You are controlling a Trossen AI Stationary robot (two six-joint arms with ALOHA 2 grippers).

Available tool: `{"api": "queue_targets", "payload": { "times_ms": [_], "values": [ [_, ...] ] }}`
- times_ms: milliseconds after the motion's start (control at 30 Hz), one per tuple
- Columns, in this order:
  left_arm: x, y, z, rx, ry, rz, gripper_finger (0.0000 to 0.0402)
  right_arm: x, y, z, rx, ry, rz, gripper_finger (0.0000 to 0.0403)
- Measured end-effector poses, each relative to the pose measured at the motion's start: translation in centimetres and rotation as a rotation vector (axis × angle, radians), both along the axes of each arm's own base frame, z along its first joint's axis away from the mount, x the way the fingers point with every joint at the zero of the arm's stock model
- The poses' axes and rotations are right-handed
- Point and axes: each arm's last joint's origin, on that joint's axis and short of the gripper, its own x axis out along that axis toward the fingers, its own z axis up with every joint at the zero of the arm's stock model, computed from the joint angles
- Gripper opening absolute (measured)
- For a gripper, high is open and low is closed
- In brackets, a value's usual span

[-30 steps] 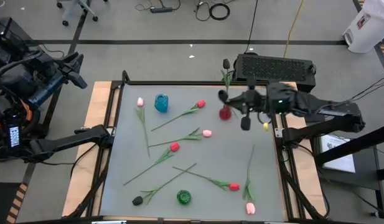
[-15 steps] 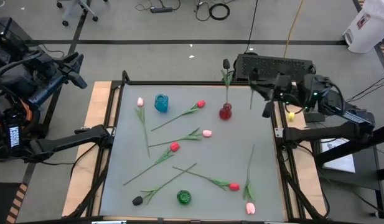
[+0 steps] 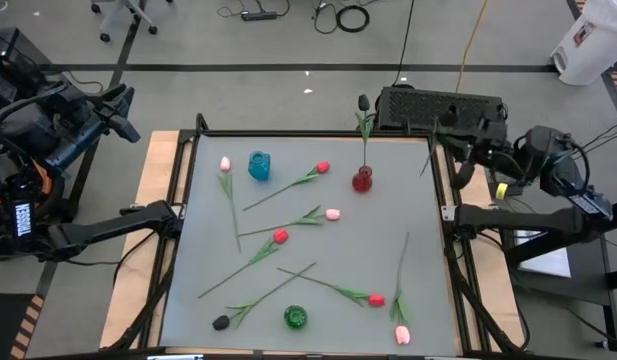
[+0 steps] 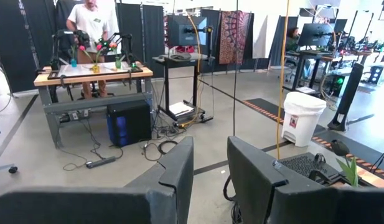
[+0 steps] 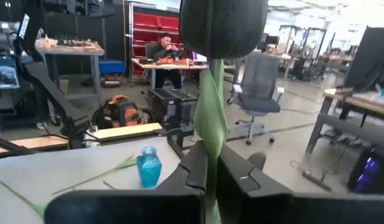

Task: Sort flowers into vase by color
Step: Put the top black tulip into the red vase

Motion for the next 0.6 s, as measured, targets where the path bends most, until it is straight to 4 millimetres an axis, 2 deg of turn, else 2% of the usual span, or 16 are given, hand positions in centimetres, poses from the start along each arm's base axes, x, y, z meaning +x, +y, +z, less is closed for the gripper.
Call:
{"api": "queue_targets", "payload": {
  "times_ms": [133,333,467,600],
  "values": [
    [0.0,0.0,0.0,0.000,0.000,0.000,0.0105,-0.5,0.1,-2.6,0.055,-0.047,0.002,0.0006],
    [0.0,0.0,0.0,0.000,0.000,0.000,0.0105,0.9,-0.2,-5.8,0.088,-0.174,0.012,0.0006],
    [0.0,0.0,0.0,0.000,0.000,0.000,0.0105,2.3,-0.6,-7.0,0.082,-0.232,0.020,0.0006],
    [0.0,0.0,0.0,0.000,0.000,0.000,0.0105,3.5,-0.9,-7.3,0.059,-0.252,0.016,0.0006]
  ]
}}
